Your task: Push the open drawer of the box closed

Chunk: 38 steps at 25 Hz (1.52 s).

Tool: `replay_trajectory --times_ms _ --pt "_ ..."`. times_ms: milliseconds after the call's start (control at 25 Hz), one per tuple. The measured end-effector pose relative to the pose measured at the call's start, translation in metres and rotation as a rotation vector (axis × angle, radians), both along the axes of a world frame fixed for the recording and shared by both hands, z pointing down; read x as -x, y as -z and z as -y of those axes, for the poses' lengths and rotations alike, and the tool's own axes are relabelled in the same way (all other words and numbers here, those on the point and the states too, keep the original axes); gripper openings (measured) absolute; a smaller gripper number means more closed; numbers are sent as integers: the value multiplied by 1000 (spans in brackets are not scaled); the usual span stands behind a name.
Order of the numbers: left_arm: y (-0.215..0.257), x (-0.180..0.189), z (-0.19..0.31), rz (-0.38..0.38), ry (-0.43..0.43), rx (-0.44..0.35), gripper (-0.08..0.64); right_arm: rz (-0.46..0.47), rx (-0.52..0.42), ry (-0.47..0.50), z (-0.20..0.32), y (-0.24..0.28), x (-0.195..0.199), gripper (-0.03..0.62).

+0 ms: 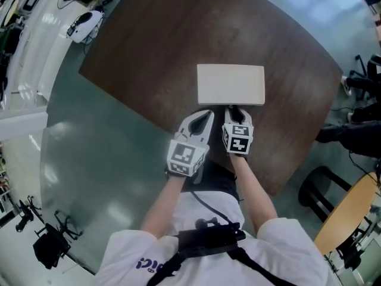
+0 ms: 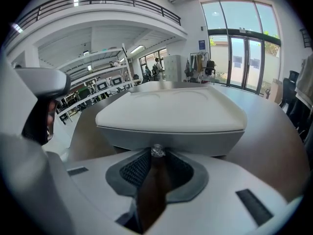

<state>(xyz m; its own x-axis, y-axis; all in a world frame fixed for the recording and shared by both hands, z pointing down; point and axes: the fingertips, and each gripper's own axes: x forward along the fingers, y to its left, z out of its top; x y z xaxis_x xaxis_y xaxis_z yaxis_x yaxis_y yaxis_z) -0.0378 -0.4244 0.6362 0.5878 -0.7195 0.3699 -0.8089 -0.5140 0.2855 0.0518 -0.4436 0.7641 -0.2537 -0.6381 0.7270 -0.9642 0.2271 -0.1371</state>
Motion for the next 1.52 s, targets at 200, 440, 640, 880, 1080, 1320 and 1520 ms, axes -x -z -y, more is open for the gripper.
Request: replay_trajectory --times_ms 200,440,640,880,1080,1320,1520 --pt "4 5 3 -13 24 -3 9 -19 -1 1 2 -1 0 97" --pt "7 20 -4 -13 17 -9 9 -10 6 23 -2 -4 16 98" --pt "18 19 -20 -16 -9 -32 9 -19 -26 17 -21 11 16 98" --pt "39 20 -62 -27 -37 -72 9 8 -83 -42 -73 44 11 98" --pt "70 28 -104 -40 -61 -127 9 54 -175 -97 -119 97 16 97" --pt "113 36 -158 -63 -86 -191 9 66 -335 -91 -175 175 24 5" --pt "136 17 -157 -52 -103 -345 9 113 -520 -76 -177 205 8 5"
